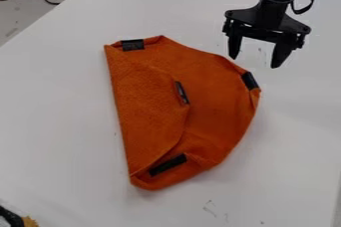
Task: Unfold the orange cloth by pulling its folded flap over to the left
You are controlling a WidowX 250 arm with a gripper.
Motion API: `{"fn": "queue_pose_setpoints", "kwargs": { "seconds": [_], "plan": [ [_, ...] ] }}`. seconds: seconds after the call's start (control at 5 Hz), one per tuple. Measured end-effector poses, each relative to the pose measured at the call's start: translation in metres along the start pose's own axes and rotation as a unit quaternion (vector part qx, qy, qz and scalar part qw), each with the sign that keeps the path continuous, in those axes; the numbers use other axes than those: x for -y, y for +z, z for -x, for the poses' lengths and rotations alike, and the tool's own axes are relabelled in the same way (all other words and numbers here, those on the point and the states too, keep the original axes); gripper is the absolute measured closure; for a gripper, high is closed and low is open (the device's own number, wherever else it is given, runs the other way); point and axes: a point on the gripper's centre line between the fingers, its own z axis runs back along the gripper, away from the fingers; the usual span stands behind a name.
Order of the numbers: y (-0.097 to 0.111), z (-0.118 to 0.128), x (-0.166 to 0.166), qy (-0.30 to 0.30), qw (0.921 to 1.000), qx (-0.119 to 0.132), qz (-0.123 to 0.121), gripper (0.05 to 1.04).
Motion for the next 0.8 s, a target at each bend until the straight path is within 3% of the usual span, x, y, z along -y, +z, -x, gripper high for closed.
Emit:
{"fn": "queue_pose_setpoints", "kwargs": {
  "seconds": [0.4,0.8],
  "plan": [
    [-0.028,0.02,-0.018,0.021,0.9992,-0.032,-0.014,0.083],
    [-0.029,0.026,-0.066,0.086,0.9959,-0.023,-0.013,0.083]
  ]
}}
